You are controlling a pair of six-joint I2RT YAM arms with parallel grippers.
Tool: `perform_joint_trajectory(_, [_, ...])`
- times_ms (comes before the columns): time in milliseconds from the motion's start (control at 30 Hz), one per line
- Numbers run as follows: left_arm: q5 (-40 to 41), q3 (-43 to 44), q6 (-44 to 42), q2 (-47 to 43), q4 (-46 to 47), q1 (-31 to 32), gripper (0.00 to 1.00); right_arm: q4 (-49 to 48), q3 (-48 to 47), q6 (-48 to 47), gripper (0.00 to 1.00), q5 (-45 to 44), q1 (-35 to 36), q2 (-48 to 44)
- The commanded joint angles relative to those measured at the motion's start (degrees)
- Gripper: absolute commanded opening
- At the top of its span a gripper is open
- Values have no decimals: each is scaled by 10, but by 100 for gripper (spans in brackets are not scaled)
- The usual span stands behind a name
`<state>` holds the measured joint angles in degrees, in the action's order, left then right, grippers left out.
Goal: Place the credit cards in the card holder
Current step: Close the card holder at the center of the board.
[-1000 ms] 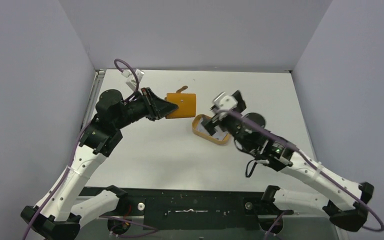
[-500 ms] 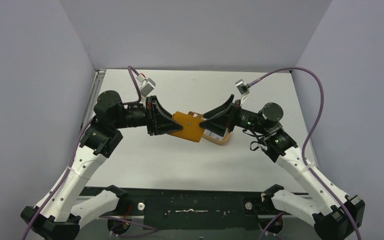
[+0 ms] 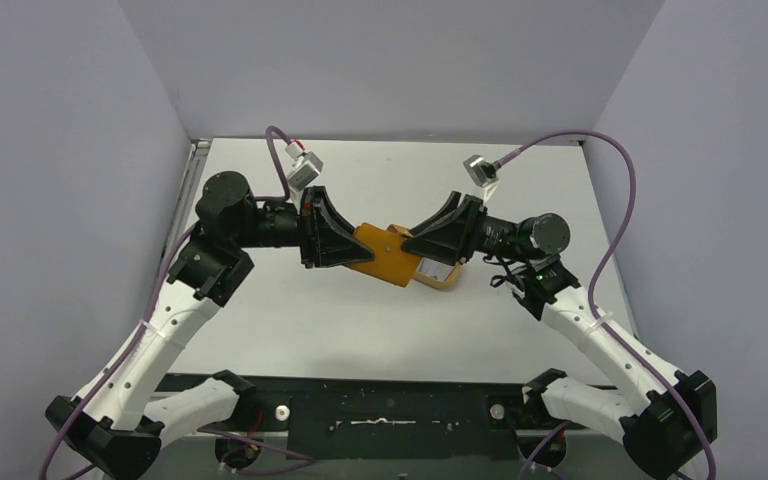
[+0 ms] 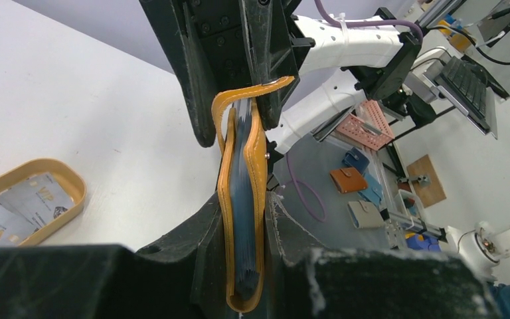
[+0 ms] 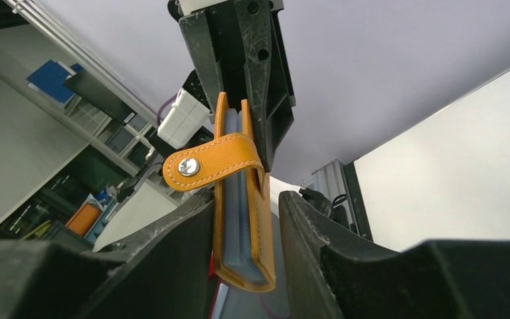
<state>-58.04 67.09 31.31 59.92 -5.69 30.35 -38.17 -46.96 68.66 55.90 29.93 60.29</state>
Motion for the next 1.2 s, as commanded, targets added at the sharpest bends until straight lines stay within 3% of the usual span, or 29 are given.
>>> perform_joint_trajectory(0, [-22,44,-8,-1,49,6,0,-46,-8,17,36,24,4,-3])
perform_joint_trajectory(200, [-19,48,-5,5,48,9,0,-12,-19,-13,39,36,45,2])
perform_joint_trajectory(400, [-14,46,-4,6,48,11,0,6,-14,-34,0,19,46,-14])
perform_joint_trajectory(433, [-11,44,-2,6,48,11,2,2,-11,-34,0,13,46,-17])
perform_joint_trajectory(467, [-7,40,1,4,48,11,19,1,-9,-36,0,4,46,-19])
perform_joint_trajectory(500, [-2,33,9,3,66,11,48,2,-7,-41,0,-8,46,-23])
perform_joint_trajectory(567, [12,2,39,-5,103,13,87,15,-6,-62,0,-39,46,-33])
perform_joint_trajectory(600, [24,-16,64,-11,123,13,96,27,-5,-78,0,-64,46,-42])
perform_joint_trajectory(833, [216,-166,254,-44,326,16,97,133,-19,-204,0,-218,75,-76])
perform_joint_trajectory(1000, [302,-188,334,-19,405,34,94,198,-29,-282,0,-311,124,-87])
perform_joint_trajectory(1100, [316,-177,348,-4,425,45,85,196,-23,-286,0,-330,128,-91])
perform_joint_trajectory(1167, [310,-168,356,8,435,50,68,192,-16,-285,0,-342,129,-95])
